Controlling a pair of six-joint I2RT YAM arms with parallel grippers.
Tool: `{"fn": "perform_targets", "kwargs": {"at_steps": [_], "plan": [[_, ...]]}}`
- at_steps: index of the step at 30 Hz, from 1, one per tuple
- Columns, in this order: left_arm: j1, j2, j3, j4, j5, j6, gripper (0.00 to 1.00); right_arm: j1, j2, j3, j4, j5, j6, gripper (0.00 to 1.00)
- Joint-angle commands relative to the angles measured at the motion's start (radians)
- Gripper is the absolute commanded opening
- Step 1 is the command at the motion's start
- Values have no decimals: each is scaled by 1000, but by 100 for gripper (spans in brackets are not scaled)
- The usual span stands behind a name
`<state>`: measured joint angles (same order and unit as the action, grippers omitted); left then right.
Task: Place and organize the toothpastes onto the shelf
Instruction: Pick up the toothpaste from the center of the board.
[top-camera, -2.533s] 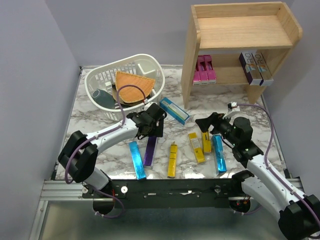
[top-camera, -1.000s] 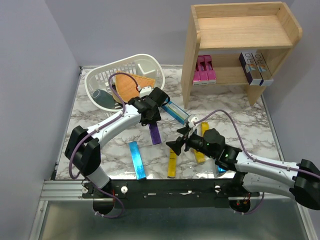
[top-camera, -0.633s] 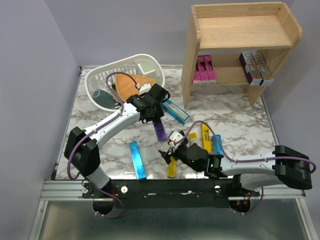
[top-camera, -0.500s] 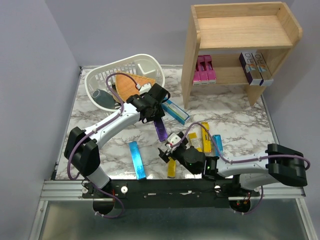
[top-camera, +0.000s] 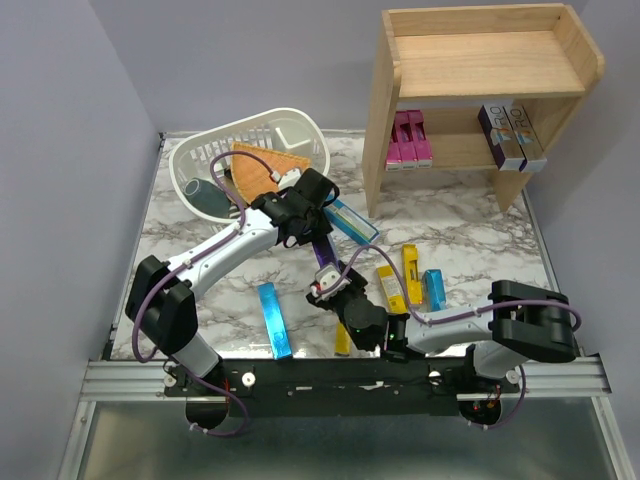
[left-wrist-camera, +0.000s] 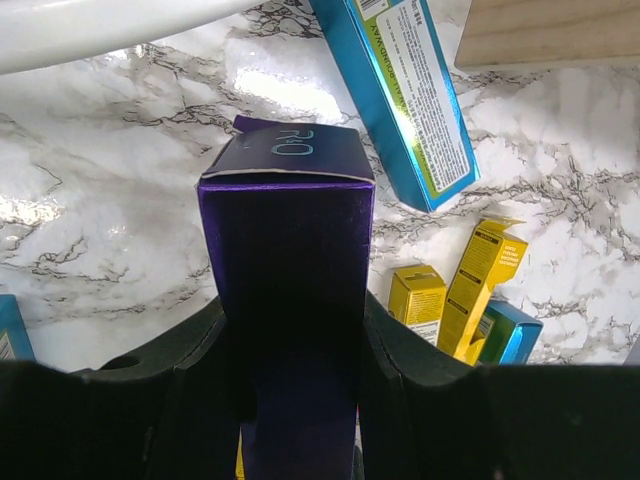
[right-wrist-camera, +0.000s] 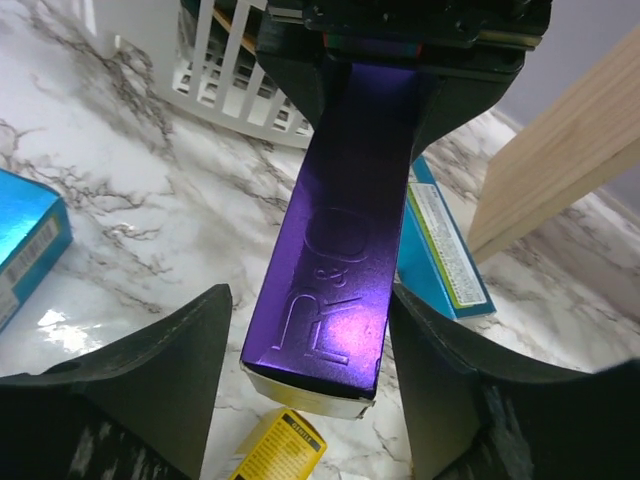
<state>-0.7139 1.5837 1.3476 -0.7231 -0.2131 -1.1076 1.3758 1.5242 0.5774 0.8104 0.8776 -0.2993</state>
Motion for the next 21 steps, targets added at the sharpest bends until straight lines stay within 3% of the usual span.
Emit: {"fn": "perform_targets", "kwargs": {"at_steps": [1, 7, 10, 11, 14, 18, 21], "plan": [[-1, -51, -4, 44, 15, -29, 24, 12, 39, 36, 64, 109, -43, 62], [-1, -64, -15, 57, 8, -29, 32, 12, 21, 32, 49, 104, -15, 37], [-1, -77, -22, 77, -2, -26, 55, 12, -2, 44, -13, 95, 35, 29], [-1, -86, -31, 85, -15, -24, 67, 12, -18, 47, -61, 77, 72, 27], [1, -119, -50, 119, -41, -2, 86, 12, -51, 58, -153, 43, 141, 23], [13, -186, -51, 148, -138, 74, 98, 11, -120, 73, -256, 29, 212, 20], [39, -270, -54, 172, -202, 162, 99, 5, -170, 87, -374, 1, 296, 18]]}}
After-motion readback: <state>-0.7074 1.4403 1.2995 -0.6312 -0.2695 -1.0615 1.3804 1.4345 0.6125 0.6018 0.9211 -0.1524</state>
